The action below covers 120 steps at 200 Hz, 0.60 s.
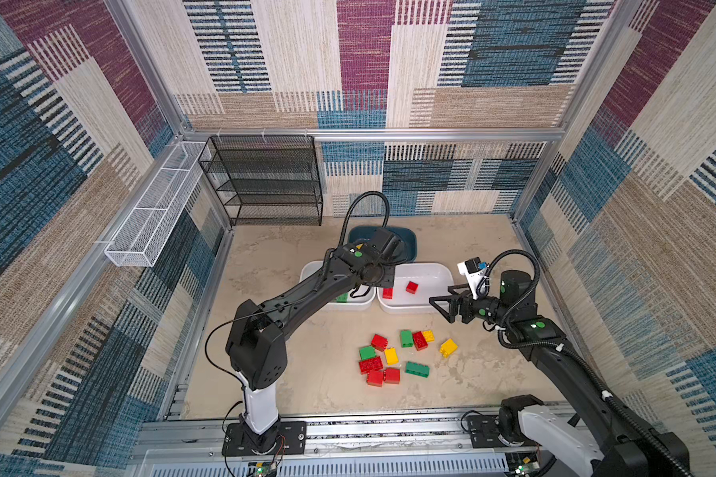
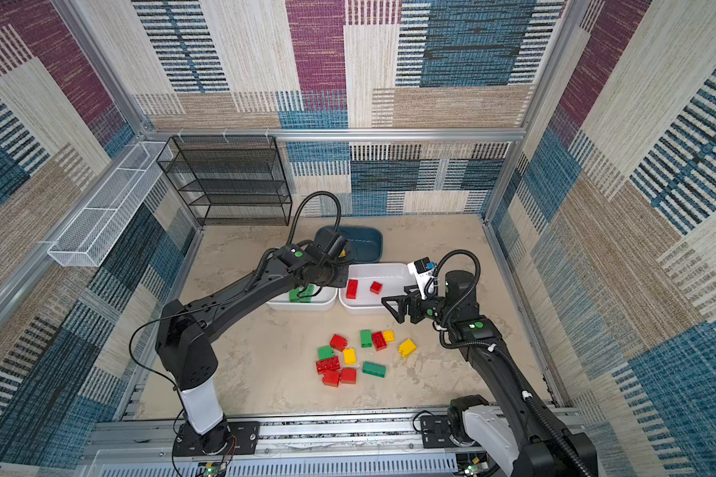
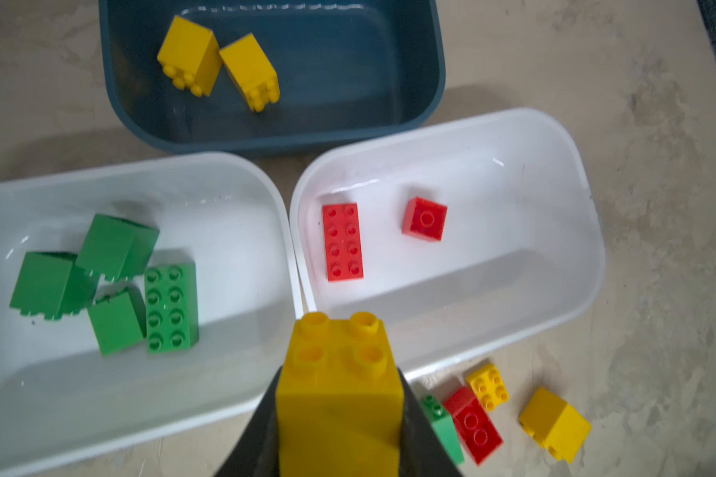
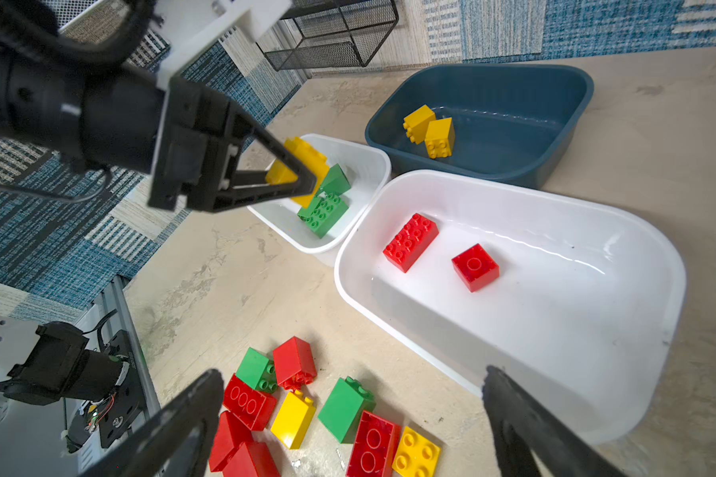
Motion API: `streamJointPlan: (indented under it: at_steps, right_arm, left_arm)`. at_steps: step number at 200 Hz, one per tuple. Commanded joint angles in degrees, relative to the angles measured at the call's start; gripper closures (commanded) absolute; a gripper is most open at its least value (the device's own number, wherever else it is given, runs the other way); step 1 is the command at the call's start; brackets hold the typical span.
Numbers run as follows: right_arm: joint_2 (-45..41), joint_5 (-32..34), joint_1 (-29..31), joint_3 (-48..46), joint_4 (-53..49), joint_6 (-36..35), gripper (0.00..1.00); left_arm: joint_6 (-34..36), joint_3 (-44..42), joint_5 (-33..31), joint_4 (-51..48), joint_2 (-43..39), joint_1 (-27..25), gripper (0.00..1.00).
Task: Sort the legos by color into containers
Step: 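Grasp another yellow brick from the pile with the left gripper, then carry the yellow brick into the teal bin and release it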
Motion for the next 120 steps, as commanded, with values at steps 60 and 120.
streamJointPlan:
  at_steps: [60,120]
  right_arm:
    - [1.7,0.9,0.0,1.1,2.6,-0.1,0.01]
    - [3.0,1.3,0.0,1.5,2.4,-0.5,0.01]
  left_arm:
    - [11.7,21.4,7.3,11.8,22.3,8.7,0.68]
    - [11.7,32.9,8.2,13.3,33.7,10.9,0.66]
